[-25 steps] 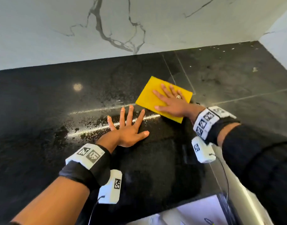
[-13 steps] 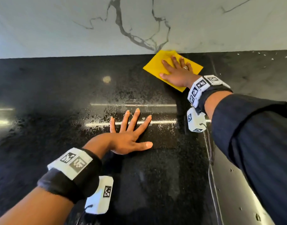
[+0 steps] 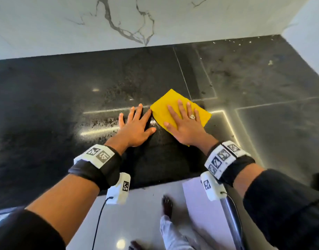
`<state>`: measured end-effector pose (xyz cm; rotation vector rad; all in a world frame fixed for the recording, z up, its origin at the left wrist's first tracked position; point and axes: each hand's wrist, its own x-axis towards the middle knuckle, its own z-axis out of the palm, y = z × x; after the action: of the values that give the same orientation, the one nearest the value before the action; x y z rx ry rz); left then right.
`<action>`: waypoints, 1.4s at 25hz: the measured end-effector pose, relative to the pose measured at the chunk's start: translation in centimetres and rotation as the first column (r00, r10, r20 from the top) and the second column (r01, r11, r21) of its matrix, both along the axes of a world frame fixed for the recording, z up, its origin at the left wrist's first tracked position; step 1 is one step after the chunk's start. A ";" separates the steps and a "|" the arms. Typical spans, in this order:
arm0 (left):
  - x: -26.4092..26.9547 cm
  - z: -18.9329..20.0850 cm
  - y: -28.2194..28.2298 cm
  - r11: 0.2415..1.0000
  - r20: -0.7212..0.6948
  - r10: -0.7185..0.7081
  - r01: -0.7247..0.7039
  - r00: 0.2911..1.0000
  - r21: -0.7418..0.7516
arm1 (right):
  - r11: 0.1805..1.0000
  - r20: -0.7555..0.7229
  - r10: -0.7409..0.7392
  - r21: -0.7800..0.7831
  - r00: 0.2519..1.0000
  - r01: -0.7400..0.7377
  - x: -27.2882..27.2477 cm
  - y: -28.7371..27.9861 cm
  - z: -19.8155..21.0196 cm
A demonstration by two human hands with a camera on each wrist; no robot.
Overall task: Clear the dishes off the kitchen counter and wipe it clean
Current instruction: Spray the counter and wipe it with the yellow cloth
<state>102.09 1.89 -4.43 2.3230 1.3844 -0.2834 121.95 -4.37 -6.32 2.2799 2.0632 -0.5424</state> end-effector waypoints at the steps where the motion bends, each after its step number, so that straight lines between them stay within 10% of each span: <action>1: -0.2 0.3 -1.5 1.000 0.030 0.001 -0.001 1.000 0.009 | 1.000 0.002 -0.029 0.005 1.000 0.029 -0.7 -2.7 -0.2; 6: -5.1 0.2 -9.6 1.000 0.201 -0.008 0.006 0.980 0.013 | 0.990 0.052 -0.082 0.115 0.995 0.075 -3.5 -13.3 -1.4; 11: -11.7 -1.8 -15.6 0.995 0.318 -0.098 0.090 0.943 0.041 | 0.972 0.399 -0.016 0.221 0.917 -0.079 -4.0 -19.2 -2.8; 18: -14.0 -4.2 -17.5 0.969 0.322 -0.116 0.035 0.940 0.246 | 0.855 0.461 0.444 0.039 0.768 -0.518 0.4 -14.0 1.0; 27: -14.4 -5.5 -19.0 0.829 0.337 0.213 -0.352 0.917 0.434 | 0.680 0.484 0.600 0.112 0.637 -0.725 -1.3 -12.1 -1.3; 35: -16.3 -6.4 -19.3 0.687 0.402 0.478 -0.618 0.781 0.382 | 0.604 0.310 0.701 0.223 0.643 -0.765 -15.3 -8.3 -2.6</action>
<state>85.81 -17.43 -10.82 2.0274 2.1038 0.6356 106.64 -12.62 -8.96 1.2299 2.8465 0.0963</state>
